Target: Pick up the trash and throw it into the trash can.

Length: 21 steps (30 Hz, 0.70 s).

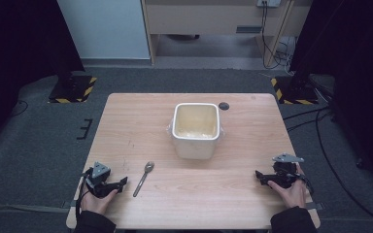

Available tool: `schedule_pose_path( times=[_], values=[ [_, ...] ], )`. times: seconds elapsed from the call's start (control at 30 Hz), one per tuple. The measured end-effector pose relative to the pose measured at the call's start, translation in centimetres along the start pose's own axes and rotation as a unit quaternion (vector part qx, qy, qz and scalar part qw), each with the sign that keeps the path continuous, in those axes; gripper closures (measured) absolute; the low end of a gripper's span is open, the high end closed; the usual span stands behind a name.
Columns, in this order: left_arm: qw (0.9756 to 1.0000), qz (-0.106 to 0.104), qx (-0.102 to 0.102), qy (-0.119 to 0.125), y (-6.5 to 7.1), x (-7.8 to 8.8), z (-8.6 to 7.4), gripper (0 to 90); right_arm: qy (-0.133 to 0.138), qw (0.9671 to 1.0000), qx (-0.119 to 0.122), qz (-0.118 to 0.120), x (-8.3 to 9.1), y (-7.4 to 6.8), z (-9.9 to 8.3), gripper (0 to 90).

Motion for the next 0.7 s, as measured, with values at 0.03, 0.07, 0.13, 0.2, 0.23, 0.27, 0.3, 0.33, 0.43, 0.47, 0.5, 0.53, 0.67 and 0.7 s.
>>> schedule_pose_path(
  times=[0.03, 0.07, 0.13, 0.2, 0.23, 0.27, 0.3, 0.33, 0.43, 0.47, 0.5, 0.53, 0.67, 0.7],
  values=[
    [1.0, -0.002, -0.002, 0.006, 0.1, 0.2, 0.2, 20.9, 0.0, 1.0, -0.001, -0.001, 0.0, 0.0, 0.0, 0.7],
    [0.9998, -0.005, -0.004, 0.019, 0.2, 0.5, 0.6, 20.8, 0.0, 1.0, -0.002, -0.002, 0.0, 0.0, 0.0, 0.7],
    [0.999, -0.009, -0.009, 0.042, 0.7, 1.1, 1.2, 20.6, 0.0, 1.0, -0.002, -0.003, 0.0, 0.0, 0.0, 0.7],
    [0.998, -0.016, -0.014, 0.059, 1.2, 1.7, 1.8, 20.5, -0.001, 1.0, -0.002, -0.003, 0.0, -0.1, 0.0, 0.7],
    [0.9976, -0.02, -0.015, 0.065, 1.4, 1.8, 2.0, 20.5, 0.0, 1.0, -0.004, -0.005, 0.0, -0.1, 0.0, 0.8],
    [0.997, -0.024, -0.016, 0.072, 1.6, 2.0, 2.2, 20.5, 0.0, 1.0, -0.004, -0.005, 0.0, -0.1, 0.0, 0.9],
    [0.9964, -0.027, -0.018, 0.078, 1.8, 2.2, 2.5, 20.2, 0.001, 1.0, -0.005, -0.006, 0.0, -0.1, 0.0, 0.9],
    [0.9958, -0.029, -0.02, 0.085, 2.0, 2.4, 2.8, 19.9, 0.001, 1.0, -0.005, -0.006, 0.0, -0.1, 0.0, 0.9],
    [0.994, -0.033, -0.027, 0.101, 2.6, 3.0, 3.6, 19.9, 0.001, 1.0, -0.006, -0.006, 0.0, -0.1, 0.0, 0.9],
    [0.9935, -0.034, -0.03, 0.105, 2.8, 3.1, 3.9, 19.9, 0.001, 1.0, -0.006, -0.007, 0.0, -0.1, 0.0, 0.9],
    [0.993, -0.035, -0.034, 0.107, 3.0, 3.3, 4.1, 19.9, 0.0, 1.0, -0.006, -0.007, 0.0, -0.1, 0.0, 0.9],
    [0.9925, -0.037, -0.036, 0.111, 3.2, 3.4, 4.4, 19.9, 0.0, 1.0, -0.006, -0.007, 0.0, -0.1, 0.0, 0.9],
    [0.9905, -0.048, -0.043, 0.121, 3.9, 3.8, 5.1, 20.0, 0.0, 1.0, -0.006, -0.007, 0.0, -0.2, 0.0, 0.9],
    [0.9905, -0.048, -0.043, 0.121, 3.9, 3.8, 5.1, 20.0, 0.0, 1.0, -0.007, -0.006, 0.0, -0.2, 0.0, 0.9]
  ],
)
Point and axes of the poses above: each handheld gripper's, and its own axes: x roughly backward along the jaws, z roughly out of its top, y roughly to its right, the point moved 2 cm from there along -x, roughly forward along the jaws, and after that the axes turned 4 degrees about -z, right-handed, at the moved point
